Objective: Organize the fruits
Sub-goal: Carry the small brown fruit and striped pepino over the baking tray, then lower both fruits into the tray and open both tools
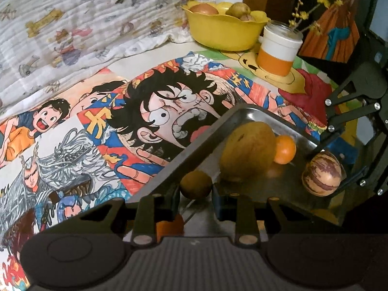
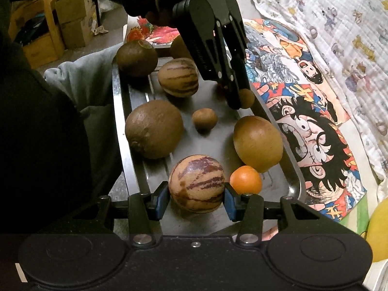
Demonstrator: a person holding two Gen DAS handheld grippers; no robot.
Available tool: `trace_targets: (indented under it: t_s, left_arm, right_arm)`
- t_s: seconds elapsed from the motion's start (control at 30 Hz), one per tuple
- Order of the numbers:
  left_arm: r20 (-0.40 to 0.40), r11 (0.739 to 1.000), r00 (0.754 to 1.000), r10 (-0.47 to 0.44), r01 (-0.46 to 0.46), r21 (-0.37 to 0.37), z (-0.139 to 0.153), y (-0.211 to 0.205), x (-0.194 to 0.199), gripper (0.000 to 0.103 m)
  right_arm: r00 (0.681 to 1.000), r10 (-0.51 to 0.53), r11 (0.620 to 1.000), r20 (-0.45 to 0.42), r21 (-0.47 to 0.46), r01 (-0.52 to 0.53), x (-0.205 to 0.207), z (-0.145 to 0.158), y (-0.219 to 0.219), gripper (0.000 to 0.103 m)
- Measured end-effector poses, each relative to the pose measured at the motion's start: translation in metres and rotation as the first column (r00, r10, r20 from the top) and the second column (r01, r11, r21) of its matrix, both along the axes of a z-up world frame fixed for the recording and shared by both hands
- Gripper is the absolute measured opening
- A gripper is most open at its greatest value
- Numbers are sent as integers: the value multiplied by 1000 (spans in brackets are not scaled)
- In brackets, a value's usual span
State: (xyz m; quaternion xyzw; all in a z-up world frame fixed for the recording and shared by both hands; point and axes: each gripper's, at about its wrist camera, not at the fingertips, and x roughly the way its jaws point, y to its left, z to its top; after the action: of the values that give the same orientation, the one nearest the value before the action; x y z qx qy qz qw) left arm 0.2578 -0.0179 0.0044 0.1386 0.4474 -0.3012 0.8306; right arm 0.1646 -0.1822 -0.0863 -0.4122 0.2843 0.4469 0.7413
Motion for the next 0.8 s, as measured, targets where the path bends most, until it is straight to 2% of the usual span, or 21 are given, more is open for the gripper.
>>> trace_targets:
  t_s: [0.23, 0.8]
  left_arm:
    - [-1, 999, 1000, -16, 16, 45, -2, -7, 0, 31]
    - [-21, 997, 1000, -22, 24, 76, -7, -14, 2, 32]
  right_arm:
    - [1000, -1, 1000, -3, -11, 1, 1, -3, 1, 48]
    - [1000, -24, 1000, -18, 17, 24, 4, -3, -1, 49]
